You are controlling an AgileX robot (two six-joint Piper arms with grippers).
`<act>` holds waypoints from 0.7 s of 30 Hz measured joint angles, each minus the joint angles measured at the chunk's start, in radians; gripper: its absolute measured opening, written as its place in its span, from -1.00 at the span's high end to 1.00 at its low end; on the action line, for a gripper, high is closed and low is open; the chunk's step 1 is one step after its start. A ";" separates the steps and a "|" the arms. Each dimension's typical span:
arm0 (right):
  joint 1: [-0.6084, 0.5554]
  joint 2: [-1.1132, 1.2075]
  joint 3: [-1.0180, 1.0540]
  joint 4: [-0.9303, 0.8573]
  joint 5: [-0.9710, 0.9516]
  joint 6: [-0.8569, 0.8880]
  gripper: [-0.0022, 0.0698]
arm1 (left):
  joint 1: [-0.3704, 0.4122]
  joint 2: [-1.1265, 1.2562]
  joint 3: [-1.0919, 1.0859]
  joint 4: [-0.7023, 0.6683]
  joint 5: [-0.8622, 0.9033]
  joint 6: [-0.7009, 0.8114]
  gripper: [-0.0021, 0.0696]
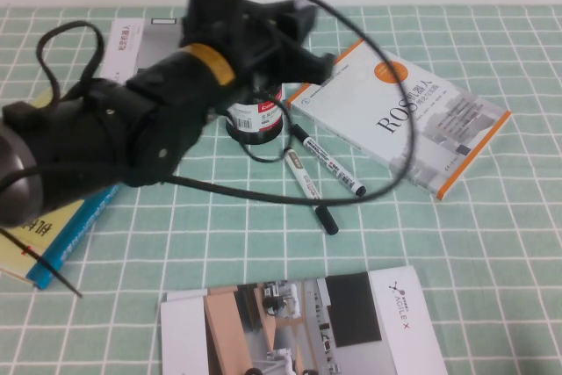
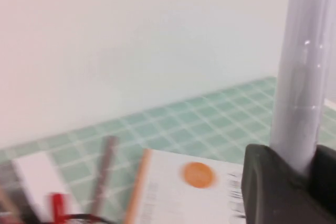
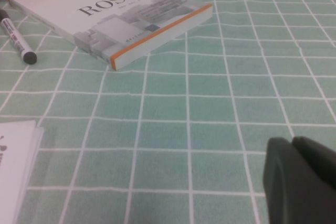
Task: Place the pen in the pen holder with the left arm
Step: Place the pen onto the pen holder
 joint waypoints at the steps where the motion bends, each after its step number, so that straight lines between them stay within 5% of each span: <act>1: 0.000 0.000 0.000 0.000 0.000 0.000 1.00 | 0.019 0.007 0.007 0.004 -0.022 0.002 0.65; 9: 0.000 0.000 0.000 0.000 0.000 0.000 1.00 | 0.151 0.118 0.009 -0.002 -0.198 -0.059 0.65; 21: 0.000 0.000 0.000 0.000 0.000 0.000 1.00 | 0.169 0.252 0.009 0.004 -0.341 -0.117 0.65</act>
